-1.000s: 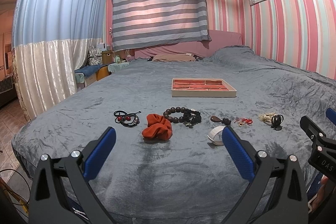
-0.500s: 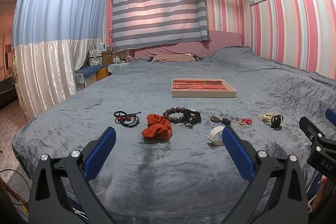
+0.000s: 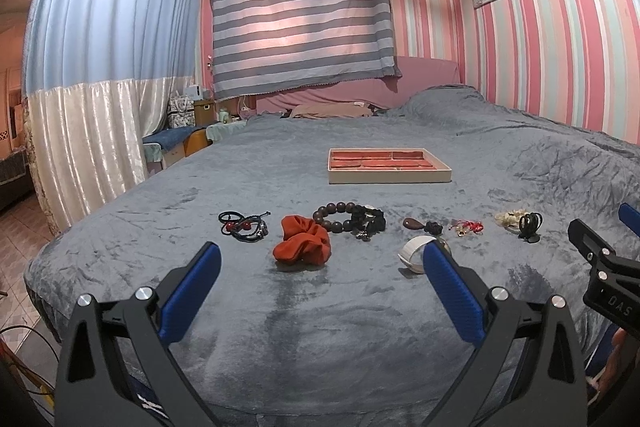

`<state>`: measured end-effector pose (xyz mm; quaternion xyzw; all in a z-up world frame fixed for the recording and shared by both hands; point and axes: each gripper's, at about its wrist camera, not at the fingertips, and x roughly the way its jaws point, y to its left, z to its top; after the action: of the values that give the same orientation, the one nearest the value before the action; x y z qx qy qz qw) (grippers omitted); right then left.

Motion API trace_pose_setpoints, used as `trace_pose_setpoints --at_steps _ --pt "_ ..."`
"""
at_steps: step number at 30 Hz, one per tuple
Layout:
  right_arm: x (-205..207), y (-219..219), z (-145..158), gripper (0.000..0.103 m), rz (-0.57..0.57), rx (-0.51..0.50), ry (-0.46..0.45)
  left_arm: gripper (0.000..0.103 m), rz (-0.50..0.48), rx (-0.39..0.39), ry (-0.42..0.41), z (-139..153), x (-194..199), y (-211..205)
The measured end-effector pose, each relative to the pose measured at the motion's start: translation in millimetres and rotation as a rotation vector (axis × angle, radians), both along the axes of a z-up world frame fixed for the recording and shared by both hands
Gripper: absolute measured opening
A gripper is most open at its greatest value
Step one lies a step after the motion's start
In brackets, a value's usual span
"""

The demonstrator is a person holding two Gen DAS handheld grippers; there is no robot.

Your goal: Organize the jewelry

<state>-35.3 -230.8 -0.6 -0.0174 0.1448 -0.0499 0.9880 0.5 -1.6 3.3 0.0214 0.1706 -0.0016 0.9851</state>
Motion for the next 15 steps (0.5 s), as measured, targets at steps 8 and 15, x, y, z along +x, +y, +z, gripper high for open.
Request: trace_pose_setpoints --at_steps 8,15 --pt "11.4 6.1 -6.2 0.099 0.007 -0.029 0.020 0.099 0.010 -0.012 0.036 -8.3 12.6 5.5" --pt "27.0 9.7 -10.8 0.099 0.026 -0.016 0.035 0.099 -0.005 -0.032 0.053 -12.8 28.8 9.9"
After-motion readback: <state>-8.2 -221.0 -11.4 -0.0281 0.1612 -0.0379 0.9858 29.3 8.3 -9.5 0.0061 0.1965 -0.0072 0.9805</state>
